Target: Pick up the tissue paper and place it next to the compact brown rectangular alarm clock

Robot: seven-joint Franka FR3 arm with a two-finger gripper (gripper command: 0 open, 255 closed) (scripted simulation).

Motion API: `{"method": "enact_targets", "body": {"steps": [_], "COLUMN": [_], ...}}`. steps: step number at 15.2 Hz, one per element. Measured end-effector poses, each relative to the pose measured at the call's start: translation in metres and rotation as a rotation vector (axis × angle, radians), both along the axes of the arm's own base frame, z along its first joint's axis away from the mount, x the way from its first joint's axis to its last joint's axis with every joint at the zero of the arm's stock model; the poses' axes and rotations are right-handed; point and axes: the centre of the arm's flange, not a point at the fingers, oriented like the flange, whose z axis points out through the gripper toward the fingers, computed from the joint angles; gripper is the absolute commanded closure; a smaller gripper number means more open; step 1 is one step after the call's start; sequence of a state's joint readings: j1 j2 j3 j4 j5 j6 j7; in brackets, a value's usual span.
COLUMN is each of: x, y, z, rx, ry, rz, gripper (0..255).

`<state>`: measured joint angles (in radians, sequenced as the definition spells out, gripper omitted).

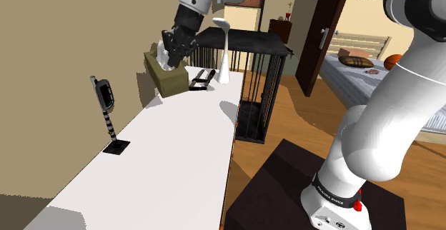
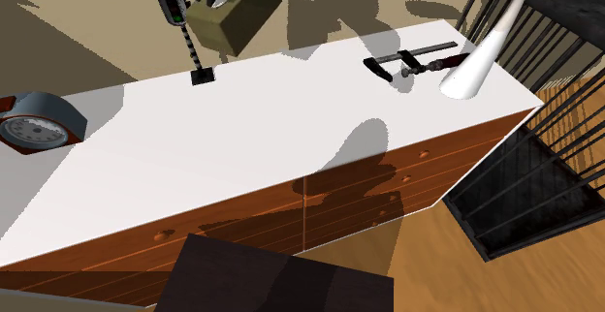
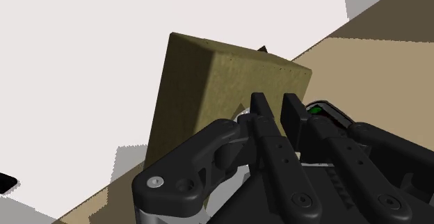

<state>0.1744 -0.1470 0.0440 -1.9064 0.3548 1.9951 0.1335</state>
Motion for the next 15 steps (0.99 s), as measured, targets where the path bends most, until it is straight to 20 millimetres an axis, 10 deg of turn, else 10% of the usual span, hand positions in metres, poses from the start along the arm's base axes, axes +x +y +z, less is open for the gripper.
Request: {"method": "enact_targets", "body": {"steps": [15], "x": [-0.014], "y": [0.199], "z": [0.005], "rx": [0.0], "ry": [-0.001], "rz": [0.0], "gripper": [255]}}
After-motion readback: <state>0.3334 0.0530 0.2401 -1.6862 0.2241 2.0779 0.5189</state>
